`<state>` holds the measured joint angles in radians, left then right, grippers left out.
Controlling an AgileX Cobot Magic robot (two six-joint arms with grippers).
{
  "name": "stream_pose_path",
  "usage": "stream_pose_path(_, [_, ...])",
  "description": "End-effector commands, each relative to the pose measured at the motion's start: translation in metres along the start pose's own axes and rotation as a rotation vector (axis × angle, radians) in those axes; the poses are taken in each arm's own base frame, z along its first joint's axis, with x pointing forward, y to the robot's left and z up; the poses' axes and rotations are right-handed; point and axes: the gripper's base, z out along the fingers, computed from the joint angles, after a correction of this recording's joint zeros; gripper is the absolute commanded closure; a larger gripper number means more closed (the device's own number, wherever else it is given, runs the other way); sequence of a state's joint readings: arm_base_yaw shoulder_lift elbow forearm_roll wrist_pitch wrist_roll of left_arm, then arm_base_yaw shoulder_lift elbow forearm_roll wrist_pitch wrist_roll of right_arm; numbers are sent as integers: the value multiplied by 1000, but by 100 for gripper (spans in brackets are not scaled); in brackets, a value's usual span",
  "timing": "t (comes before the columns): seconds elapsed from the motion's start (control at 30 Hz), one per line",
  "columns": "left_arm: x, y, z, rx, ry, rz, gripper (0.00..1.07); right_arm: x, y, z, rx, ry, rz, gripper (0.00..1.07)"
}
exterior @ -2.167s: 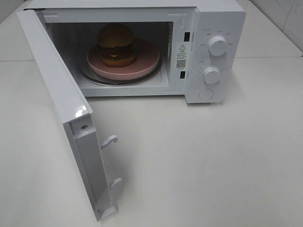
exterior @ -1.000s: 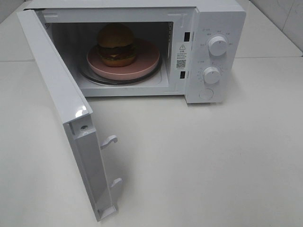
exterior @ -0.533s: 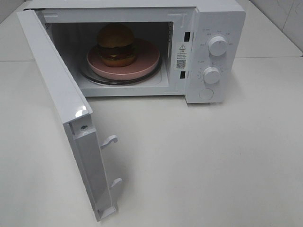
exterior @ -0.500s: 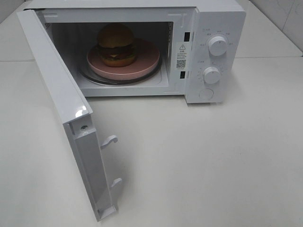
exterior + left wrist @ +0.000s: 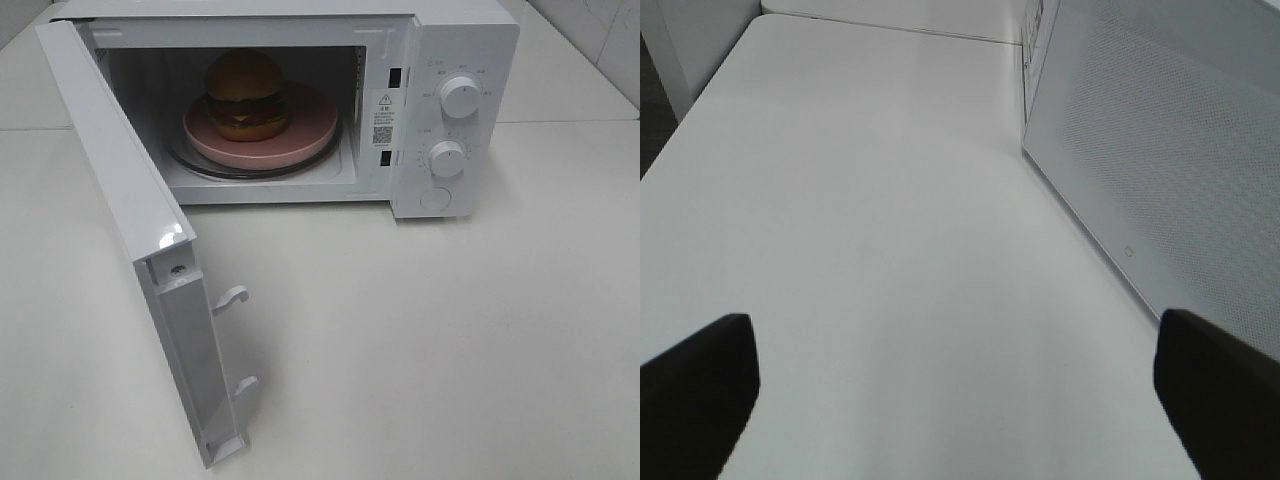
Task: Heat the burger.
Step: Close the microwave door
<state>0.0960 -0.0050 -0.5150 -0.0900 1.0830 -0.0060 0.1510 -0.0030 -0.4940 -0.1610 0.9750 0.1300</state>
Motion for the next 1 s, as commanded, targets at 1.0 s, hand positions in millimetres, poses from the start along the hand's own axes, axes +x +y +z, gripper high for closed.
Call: stream_pose_path(1.0, [-12,-3,-7,28,-102,-52,7,1,0,-4,-3,-43,-1,32])
